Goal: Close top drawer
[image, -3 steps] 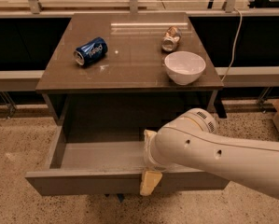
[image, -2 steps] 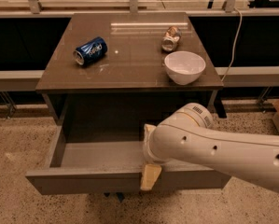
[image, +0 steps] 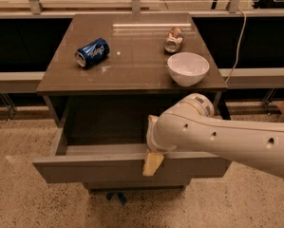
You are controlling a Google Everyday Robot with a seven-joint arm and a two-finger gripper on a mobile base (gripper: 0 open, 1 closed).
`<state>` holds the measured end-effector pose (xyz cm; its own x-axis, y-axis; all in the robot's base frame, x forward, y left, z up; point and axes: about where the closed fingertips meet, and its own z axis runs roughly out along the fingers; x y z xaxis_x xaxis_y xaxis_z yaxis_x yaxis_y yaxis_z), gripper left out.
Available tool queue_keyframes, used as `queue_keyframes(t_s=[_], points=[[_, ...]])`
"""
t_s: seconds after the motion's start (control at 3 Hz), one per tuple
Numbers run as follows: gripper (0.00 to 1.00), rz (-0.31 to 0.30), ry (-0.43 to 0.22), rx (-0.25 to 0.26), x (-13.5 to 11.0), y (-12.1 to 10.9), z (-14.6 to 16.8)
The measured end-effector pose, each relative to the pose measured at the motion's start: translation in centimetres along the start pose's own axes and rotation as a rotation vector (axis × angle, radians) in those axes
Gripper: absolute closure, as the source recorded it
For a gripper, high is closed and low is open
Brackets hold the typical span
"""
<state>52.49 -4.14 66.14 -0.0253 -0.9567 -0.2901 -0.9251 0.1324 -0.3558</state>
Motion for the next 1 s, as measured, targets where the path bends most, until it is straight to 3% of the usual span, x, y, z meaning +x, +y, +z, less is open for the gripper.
queue_keyframes(t_s=[1.0], points=[[0.0,0.0,0.0,0.0,-0.02,-0.03,-0.07]])
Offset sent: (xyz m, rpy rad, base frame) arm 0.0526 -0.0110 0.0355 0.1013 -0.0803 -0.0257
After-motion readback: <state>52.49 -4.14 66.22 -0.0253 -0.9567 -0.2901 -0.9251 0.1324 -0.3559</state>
